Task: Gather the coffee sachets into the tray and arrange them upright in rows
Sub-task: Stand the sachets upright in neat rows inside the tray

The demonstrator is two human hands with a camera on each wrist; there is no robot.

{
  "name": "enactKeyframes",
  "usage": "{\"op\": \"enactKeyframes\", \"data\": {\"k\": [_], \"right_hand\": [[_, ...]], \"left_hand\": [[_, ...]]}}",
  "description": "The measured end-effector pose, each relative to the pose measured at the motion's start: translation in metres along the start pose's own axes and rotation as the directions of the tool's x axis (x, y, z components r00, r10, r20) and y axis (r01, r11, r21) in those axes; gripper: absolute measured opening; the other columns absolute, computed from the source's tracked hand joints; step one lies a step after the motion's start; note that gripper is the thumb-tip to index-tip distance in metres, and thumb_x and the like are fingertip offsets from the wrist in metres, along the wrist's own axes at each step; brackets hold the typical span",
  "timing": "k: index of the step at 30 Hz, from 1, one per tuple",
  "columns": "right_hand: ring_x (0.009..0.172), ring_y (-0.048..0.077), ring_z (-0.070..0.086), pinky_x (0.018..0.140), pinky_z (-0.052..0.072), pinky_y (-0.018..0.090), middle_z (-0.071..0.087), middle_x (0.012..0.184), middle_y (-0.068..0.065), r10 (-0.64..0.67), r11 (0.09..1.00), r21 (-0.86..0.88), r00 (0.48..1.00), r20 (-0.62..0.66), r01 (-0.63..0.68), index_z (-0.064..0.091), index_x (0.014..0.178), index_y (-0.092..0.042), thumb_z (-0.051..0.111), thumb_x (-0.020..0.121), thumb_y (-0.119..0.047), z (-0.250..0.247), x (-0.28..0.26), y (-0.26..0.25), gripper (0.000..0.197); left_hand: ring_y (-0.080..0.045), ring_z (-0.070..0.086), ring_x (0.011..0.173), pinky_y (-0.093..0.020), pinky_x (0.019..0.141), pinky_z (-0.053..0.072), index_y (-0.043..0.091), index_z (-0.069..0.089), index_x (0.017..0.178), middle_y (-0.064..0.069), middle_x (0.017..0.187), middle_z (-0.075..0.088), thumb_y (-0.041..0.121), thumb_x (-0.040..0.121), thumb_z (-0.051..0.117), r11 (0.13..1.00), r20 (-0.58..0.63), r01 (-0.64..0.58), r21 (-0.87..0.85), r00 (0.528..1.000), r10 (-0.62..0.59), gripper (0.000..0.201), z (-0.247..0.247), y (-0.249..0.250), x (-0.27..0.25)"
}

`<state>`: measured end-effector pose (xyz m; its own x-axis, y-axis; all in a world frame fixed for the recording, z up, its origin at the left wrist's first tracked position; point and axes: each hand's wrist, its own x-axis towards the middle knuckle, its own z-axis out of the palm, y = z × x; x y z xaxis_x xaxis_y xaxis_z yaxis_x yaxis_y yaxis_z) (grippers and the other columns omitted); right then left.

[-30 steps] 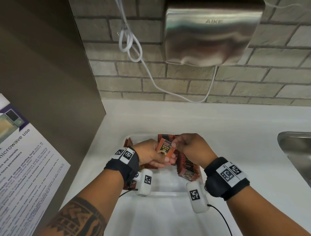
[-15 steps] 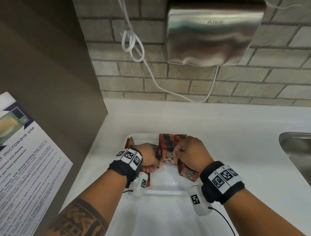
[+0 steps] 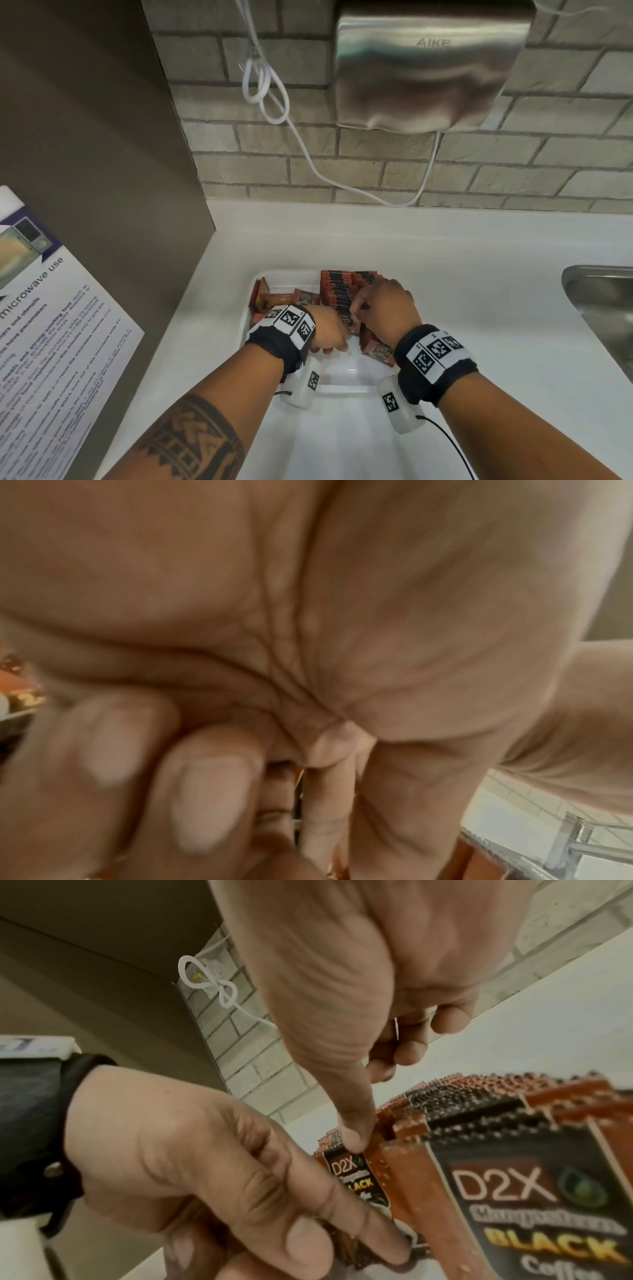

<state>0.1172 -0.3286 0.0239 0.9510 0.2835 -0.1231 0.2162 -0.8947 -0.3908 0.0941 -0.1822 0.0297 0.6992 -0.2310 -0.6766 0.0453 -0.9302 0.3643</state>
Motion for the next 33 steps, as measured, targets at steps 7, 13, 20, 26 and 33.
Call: {"op": "enactKeyframes", "data": {"k": [7, 13, 20, 26, 33], "right_hand": [[0.097, 0.011, 0.056, 0.093, 0.042, 0.034, 0.061, 0.092, -0.016, 0.020, 1.000, -0.015, 1.000, 0.018, -0.020, 0.071, 0.073, -0.033, 0.075, 0.078, -0.026, -0.001, 0.004, 0.001, 0.009], [0.092, 0.010, 0.061, 0.093, 0.047, 0.037, 0.066, 0.086, -0.016, 0.018, 1.000, 0.014, 1.000, 0.022, -0.019, 0.069, 0.069, -0.033, 0.075, 0.077, -0.024, 0.001, 0.005, 0.002, 0.014], [0.091, 0.010, 0.061, 0.094, 0.048, 0.039, 0.064, 0.085, -0.017, -0.004, 0.996, 0.084, 1.000, 0.025, 0.002, 0.066, 0.070, -0.035, 0.079, 0.077, -0.026, -0.007, 0.003, 0.004, 0.016], [0.081, 0.005, 0.059, 0.092, 0.050, 0.043, 0.061, 0.075, -0.019, -0.008, 0.989, 0.151, 1.000, 0.000, 0.008, 0.066, 0.067, -0.035, 0.078, 0.078, -0.022, -0.018, -0.013, 0.011, 0.021], [0.093, 0.010, 0.053, 0.086, 0.042, 0.034, 0.055, 0.090, -0.018, 0.006, 0.998, -0.058, 0.994, 0.114, 0.000, 0.063, 0.076, -0.033, 0.086, 0.066, -0.037, -0.027, -0.051, 0.012, 0.026]], "left_hand": [[-0.019, 0.055, 0.072, -0.025, 0.062, 0.047, 0.026, 0.056, 0.142, 0.000, 0.086, 0.067, 0.034, 0.097, 0.061, 0.997, 0.004, 0.037, -0.066, 0.999, -0.037, 0.046, 0.003, -0.003, 0.006], [-0.012, 0.052, 0.054, -0.019, 0.051, 0.045, 0.021, 0.052, 0.146, -0.003, 0.089, 0.071, 0.029, 0.097, 0.064, 0.984, 0.024, 0.066, -0.167, 0.998, -0.063, 0.051, 0.004, 0.001, 0.001], [-0.013, 0.056, 0.049, -0.020, 0.050, 0.047, 0.004, 0.061, 0.132, -0.011, 0.107, 0.077, 0.021, 0.099, 0.060, 0.953, 0.001, 0.080, -0.292, 0.997, -0.083, 0.037, 0.001, 0.001, -0.001], [-0.013, 0.055, 0.060, -0.019, 0.055, 0.045, 0.001, 0.073, 0.114, -0.011, 0.111, 0.075, 0.015, 0.097, 0.063, 0.965, 0.152, 0.102, -0.240, 0.986, -0.067, 0.025, 0.006, 0.003, -0.001], [-0.013, 0.050, 0.059, -0.024, 0.050, 0.030, 0.002, 0.063, 0.078, -0.011, 0.116, 0.074, -0.004, 0.088, 0.052, 0.904, 0.244, 0.079, -0.421, 0.969, 0.029, 0.016, 0.013, 0.008, -0.001]]}}
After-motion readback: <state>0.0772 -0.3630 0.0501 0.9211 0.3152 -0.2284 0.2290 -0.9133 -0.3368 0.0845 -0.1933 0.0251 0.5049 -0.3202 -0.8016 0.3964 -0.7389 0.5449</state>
